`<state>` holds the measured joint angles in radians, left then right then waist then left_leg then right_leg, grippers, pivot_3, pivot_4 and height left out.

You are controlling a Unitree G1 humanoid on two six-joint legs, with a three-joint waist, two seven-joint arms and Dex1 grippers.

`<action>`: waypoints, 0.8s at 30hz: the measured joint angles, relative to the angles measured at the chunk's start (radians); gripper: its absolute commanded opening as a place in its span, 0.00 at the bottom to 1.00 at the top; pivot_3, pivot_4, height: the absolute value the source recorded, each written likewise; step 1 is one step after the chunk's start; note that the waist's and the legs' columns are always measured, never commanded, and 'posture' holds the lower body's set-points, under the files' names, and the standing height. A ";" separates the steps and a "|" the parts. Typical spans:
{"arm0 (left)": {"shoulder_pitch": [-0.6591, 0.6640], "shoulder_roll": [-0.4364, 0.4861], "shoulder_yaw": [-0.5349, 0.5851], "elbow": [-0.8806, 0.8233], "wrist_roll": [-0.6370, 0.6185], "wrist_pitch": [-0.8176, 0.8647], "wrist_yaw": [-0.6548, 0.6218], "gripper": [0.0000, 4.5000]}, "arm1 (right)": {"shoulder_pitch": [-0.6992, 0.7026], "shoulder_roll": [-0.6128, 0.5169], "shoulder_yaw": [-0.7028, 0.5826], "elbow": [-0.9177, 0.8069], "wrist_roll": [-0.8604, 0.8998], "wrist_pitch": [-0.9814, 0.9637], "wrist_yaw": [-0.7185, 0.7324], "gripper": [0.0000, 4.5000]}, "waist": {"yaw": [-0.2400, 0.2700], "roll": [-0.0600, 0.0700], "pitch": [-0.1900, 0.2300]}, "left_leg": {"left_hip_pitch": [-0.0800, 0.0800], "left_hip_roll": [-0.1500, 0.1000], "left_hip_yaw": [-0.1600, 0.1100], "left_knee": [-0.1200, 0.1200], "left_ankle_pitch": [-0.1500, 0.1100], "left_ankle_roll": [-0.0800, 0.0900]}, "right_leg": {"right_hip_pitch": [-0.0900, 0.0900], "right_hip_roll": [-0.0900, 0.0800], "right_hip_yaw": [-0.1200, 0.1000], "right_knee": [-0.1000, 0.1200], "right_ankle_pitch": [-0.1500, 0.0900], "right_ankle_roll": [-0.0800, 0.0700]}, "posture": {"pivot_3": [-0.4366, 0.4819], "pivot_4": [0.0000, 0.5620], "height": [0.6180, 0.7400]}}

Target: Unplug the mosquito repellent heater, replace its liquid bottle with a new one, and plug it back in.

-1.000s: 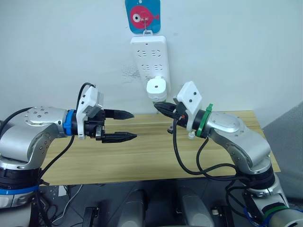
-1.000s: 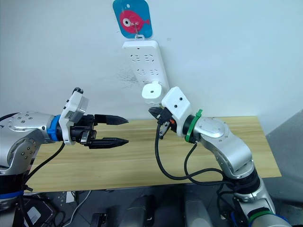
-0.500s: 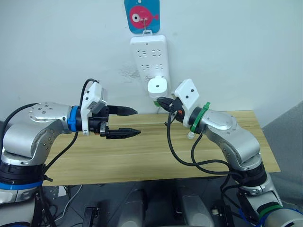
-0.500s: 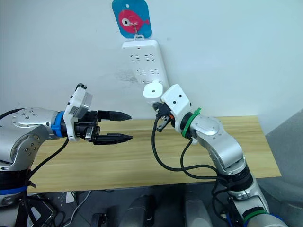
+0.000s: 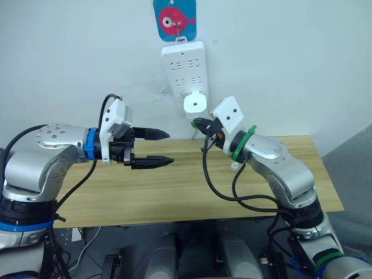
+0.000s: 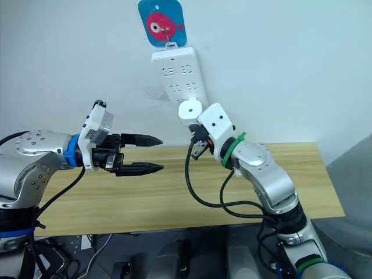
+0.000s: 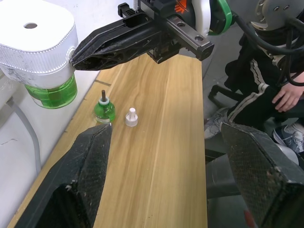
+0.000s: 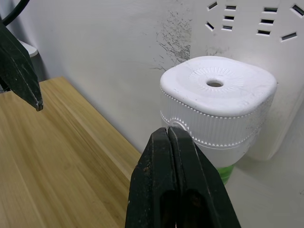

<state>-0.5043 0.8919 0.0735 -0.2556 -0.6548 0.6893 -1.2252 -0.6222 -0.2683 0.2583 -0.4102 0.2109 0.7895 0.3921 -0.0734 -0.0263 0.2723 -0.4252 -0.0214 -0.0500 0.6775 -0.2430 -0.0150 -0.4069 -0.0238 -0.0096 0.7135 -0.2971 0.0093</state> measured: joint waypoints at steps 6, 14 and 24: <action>-0.001 -0.007 -0.002 0.017 0.006 -0.004 0.003 0.85 | -0.005 0.001 -0.001 0.017 0.000 -0.011 -0.001 0.01 | 0.000 0.000 0.000 | 0.000 0.000 0.000 0.000 0.000 0.000 | 0.000 0.000 0.000 0.000 0.000 0.000 | 0.36 0.36 1.00; -0.005 -0.017 -0.009 0.018 0.011 -0.017 0.004 0.85 | -0.016 0.004 -0.013 0.032 0.012 -0.008 0.000 0.01 | 0.002 0.000 0.000 | 0.000 0.000 0.000 0.000 0.004 0.000 | 0.000 0.000 -0.001 0.001 0.002 -0.003 | 0.36 0.35 1.00; 0.003 -0.024 -0.009 0.041 0.040 -0.053 0.037 0.85 | 0.016 -0.127 -0.063 -0.115 0.130 0.072 0.130 0.01 | 0.009 0.000 0.000 | 0.000 0.000 0.000 -0.001 0.003 0.000 | 0.000 0.000 -0.001 -0.001 0.002 -0.003 | 0.37 0.34 1.00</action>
<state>-0.5013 0.8683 0.0645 -0.2151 -0.6146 0.6359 -1.1880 -0.6061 -0.3953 0.1949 -0.5249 0.3413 0.8615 0.5225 -0.0640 -0.0265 0.2722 -0.4253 -0.0215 -0.0503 0.6764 -0.2397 -0.0149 -0.4069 -0.0238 -0.0102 0.7125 -0.2952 0.0063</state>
